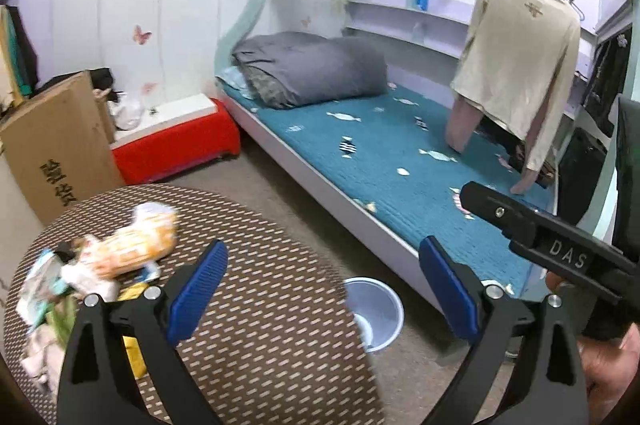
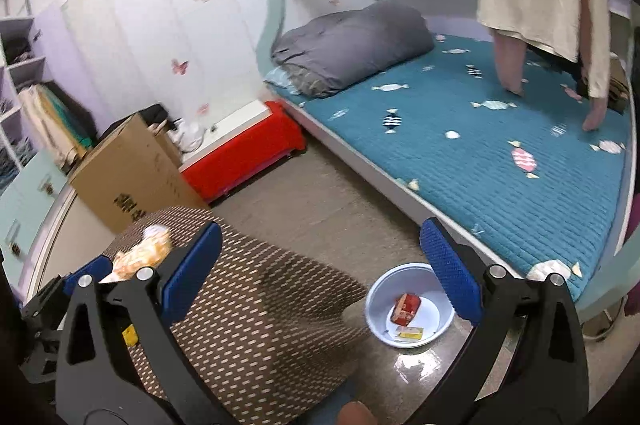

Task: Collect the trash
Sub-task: 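Move both tools back over the table, then grasp the newspaper with the left tool while the right tool grasps the yellow bag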

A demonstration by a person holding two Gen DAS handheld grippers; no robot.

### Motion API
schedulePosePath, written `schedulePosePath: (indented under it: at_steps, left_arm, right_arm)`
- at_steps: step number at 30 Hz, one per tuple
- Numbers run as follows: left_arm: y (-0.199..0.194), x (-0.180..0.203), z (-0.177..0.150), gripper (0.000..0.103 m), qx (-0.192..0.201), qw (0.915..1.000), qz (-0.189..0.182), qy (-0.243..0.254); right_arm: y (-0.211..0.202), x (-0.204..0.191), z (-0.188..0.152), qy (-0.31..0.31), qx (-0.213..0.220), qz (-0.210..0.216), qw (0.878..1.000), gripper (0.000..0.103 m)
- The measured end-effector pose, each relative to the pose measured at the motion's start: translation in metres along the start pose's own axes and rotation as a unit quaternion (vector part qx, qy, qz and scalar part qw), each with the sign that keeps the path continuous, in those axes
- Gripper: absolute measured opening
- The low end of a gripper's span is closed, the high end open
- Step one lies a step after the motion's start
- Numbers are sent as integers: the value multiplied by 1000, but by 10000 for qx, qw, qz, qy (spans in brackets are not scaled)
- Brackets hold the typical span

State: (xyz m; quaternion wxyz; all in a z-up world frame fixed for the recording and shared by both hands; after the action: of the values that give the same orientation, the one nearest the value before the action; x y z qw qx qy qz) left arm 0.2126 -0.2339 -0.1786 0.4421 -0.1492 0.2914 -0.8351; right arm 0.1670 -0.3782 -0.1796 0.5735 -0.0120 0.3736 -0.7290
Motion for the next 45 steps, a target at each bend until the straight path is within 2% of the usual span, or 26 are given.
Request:
schedulePosePath:
  at_steps: [11,20,23,33,39,45]
  left_arm:
    - [-65,-95,-42,94,174,9966,651,-474]
    - [-95,-169,-100,94,26,9893,1175,-860]
    - [-106,-195,-123,94,-38,9855,1350,-1031]
    - [-119,-273,-194,94,-486,9700,1936,-1387]
    - [-105,-305,-218,94,-760,9664,1987,-1443]
    - [-83,-320,-218,94,-859,9683,1830,-1466]
  right_arm:
    - [11,-95,-45,-665,-447,528,9954,97]
    - [45,-171,-112,-1463,-1178,937,9777,97]
    - [56,-194,-136,-1802,-1414,1099,9672,97]
    - [90,-233,-183,-2541,-1884,1218,9408,97]
    - [101,-241,-194,-2780,-2002,1194,9319,97]
    - [115,-242,-200,-2836,-2115,1215,9274,97]
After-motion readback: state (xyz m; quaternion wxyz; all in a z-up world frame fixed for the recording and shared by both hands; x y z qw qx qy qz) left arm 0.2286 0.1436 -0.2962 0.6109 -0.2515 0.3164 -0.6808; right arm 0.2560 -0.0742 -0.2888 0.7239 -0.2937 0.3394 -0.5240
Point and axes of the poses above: each gripper's, at about its wrist camera, not at the fingertips, and y roughly the way its jaws point, x to its right, z to its top, the point moved 9 cm from there along y, roughly the way its jaws point, and after that the axes turned 6 degrees about y, right-handed, at the moved point
